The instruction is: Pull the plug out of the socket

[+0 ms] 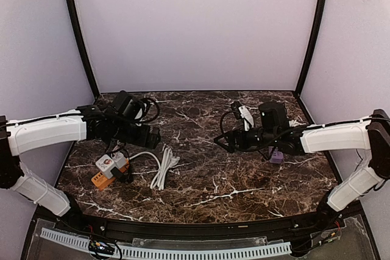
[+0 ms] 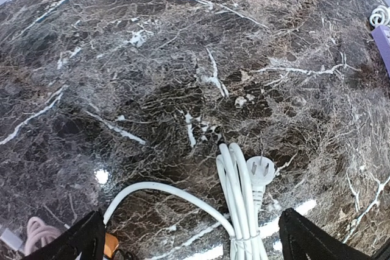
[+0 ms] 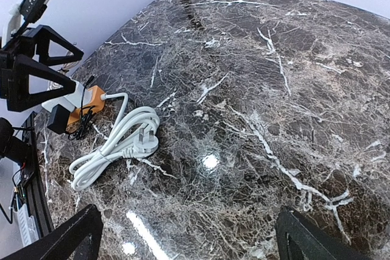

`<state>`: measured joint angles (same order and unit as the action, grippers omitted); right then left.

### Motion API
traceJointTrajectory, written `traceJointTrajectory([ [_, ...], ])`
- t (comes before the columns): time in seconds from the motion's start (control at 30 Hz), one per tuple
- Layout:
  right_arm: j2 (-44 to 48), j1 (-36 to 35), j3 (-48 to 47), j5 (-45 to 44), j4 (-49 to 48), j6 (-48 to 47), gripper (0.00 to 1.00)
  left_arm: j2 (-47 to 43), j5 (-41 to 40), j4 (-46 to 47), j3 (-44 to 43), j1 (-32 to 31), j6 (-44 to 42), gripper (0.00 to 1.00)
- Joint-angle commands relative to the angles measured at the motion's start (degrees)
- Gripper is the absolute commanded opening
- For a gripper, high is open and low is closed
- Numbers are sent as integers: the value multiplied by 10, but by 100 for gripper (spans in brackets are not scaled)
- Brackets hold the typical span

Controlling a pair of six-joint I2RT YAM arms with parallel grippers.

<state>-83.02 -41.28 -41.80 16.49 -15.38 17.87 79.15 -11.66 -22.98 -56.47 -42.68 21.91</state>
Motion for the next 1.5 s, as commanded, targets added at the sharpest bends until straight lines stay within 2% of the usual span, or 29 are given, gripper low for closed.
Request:
traceJointTrajectory([
  [0.0, 1, -12, -22, -4, 23, -11, 99, -56, -42, -112, -40, -2, 24, 100],
  [0.2, -18, -14, -37, 8, 22, -12, 99, -161, -68, -255, -38, 15, 65, 100],
  [0.4, -36, -17, -45, 28, 2, -9, 99, -220, -60, -341, 2, 49, 100, 100],
  [0.73, -38, -21, -34, 41, -36, 5, 99, -205, -71, -429, 9, 92, 167, 100],
  [1.1, -34, -21, -16, 47, -57, 11, 99, -204, -58, -375, 68, 115, 226, 100],
  [1.17, -32, -21, -13, 47, -58, 12, 99, -204, -56, -366, 76, 115, 228, 94],
  [1.47, -29, -22, -5, 57, -69, 23, 99, -207, -36, -308, 124, 124, 232, 87],
])
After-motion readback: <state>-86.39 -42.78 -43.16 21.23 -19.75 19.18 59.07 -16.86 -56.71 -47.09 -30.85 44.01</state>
